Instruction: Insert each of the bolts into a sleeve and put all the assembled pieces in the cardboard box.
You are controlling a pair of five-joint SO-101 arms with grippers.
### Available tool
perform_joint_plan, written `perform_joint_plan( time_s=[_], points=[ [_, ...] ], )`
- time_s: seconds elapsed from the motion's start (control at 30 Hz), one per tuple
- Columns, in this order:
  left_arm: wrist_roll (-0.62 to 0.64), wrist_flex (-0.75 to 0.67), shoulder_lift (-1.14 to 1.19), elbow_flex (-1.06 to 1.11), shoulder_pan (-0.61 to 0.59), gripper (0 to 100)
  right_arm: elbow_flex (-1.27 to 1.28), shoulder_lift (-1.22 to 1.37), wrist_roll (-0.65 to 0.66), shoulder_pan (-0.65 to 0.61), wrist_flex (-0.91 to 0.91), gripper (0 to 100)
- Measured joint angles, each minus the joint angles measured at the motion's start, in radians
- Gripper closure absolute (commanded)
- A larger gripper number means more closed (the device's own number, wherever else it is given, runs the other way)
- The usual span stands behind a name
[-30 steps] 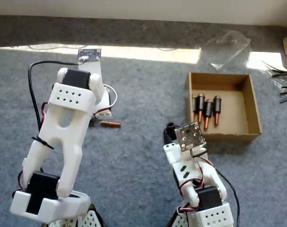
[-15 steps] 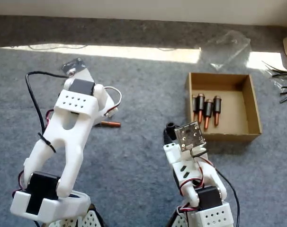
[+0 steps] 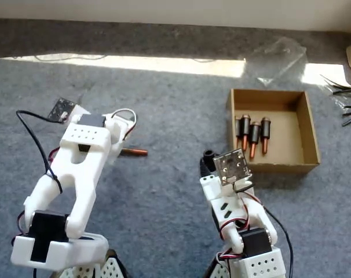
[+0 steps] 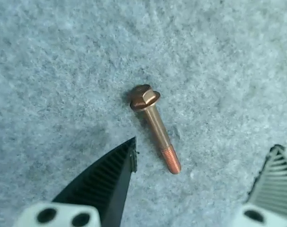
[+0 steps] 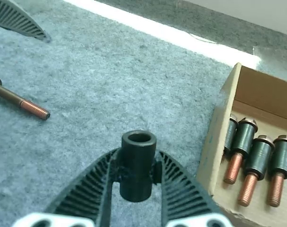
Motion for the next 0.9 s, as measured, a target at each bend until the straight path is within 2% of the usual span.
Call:
perform_joint_plan(
  time_s=[0.53,0.8,0.9],
  points=[
    [0.015,-0.186,0.005,0.121,-0.011,62,0.000,0.000,0.000,0.000,0.000,99.5],
    [0.017,-0.201,0.005,0.132,-0.011,62,0.000,0.000,0.000,0.000,0.000,99.5],
    [0.068,-0.201,0.005,0.132,-0.011,62,0.000,0.000,0.000,0.000,0.000,99.5]
  ],
)
